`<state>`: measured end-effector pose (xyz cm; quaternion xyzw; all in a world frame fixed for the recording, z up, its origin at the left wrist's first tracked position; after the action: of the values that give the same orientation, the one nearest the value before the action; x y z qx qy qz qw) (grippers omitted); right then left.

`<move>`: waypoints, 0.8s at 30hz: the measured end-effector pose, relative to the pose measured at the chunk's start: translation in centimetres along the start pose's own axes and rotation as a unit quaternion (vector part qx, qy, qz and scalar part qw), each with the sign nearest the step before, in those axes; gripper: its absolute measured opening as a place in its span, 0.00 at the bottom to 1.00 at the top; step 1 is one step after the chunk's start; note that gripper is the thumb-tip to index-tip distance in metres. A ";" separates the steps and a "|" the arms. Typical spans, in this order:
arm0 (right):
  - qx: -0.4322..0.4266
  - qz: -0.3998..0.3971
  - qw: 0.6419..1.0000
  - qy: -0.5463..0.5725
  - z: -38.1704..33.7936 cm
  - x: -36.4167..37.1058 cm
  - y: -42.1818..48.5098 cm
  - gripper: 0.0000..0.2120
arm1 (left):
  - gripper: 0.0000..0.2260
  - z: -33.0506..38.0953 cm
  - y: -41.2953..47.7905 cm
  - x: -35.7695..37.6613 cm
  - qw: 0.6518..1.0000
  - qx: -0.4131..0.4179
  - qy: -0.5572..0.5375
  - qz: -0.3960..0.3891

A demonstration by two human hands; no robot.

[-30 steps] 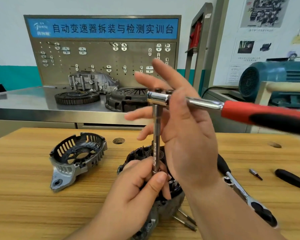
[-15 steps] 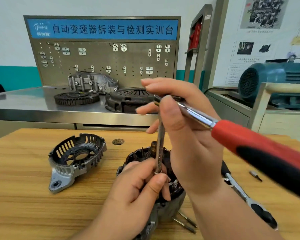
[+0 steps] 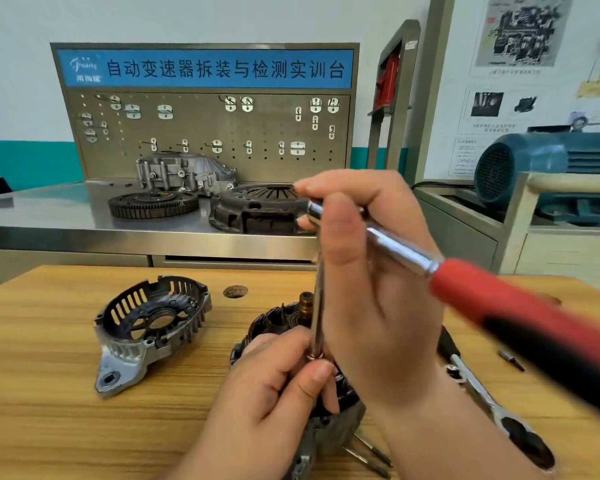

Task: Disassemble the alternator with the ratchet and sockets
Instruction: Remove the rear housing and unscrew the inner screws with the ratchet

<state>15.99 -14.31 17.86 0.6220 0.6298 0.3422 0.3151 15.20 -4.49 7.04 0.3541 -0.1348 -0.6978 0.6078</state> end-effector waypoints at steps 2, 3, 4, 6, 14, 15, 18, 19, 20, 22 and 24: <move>0.101 -0.101 0.989 -0.045 2.0 0.7 0.7 0.11 | 0.12 -0.3 -0.1 0.0 1.000 -0.014 0.006 0.012; 0.121 -0.134 0.983 -0.042 2.2 1.4 0.5 0.19 | 0.13 -0.2 -0.1 0.0 1.000 -0.006 0.020 0.013; 0.123 -0.119 0.985 -0.029 2.1 1.9 0.1 0.26 | 0.13 0.0 -0.1 0.0 1.000 0.000 0.028 0.012; 0.065 -0.057 0.990 0.114 1.2 1.7 -0.6 0.15 | 0.14 0.7 -0.1 0.0 1.000 0.004 0.024 0.000; 0.156 -0.119 0.897 0.396 1.3 2.8 -0.5 0.10 | 0.22 0.4 1.0 0.5 0.981 -0.090 -0.170 -0.038; 0.150 -0.125 0.904 0.380 1.3 2.6 -0.6 0.10 | 0.23 -0.2 1.0 0.5 0.977 -0.109 -0.181 -0.035; 0.151 -0.144 0.911 0.355 1.0 2.5 -0.5 0.10 | 0.19 -0.4 1.9 0.8 0.966 -0.127 -0.222 -0.034; 0.158 -0.144 0.906 0.365 1.2 2.5 -0.5 0.10 | 0.16 -0.2 2.2 0.9 0.957 -0.136 -0.256 -0.027; 0.166 -0.141 0.902 0.374 1.2 2.4 -0.5 0.10 | 0.16 -0.1 2.5 1.0 0.949 -0.140 -0.283 -0.023; 0.176 -0.151 0.895 0.381 1.3 2.4 -0.6 0.10 | 0.20 0.3 2.8 1.3 0.943 -0.146 -0.299 -0.024; 0.178 -0.143 0.901 0.369 1.5 2.3 -0.6 0.10 | 0.16 0.3 3.1 1.5 0.941 -0.157 -0.300 -0.017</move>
<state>16.81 -11.93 16.60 0.4001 0.8336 0.3807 -0.0098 17.33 -6.66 8.67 0.0304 -0.1933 -0.7941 0.5754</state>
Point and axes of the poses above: each hand's wrist, its own y-axis towards the middle knuckle, its own x-axis out of the palm, z = x × y, the point moved 8 cm from there along y, towards the middle knuckle
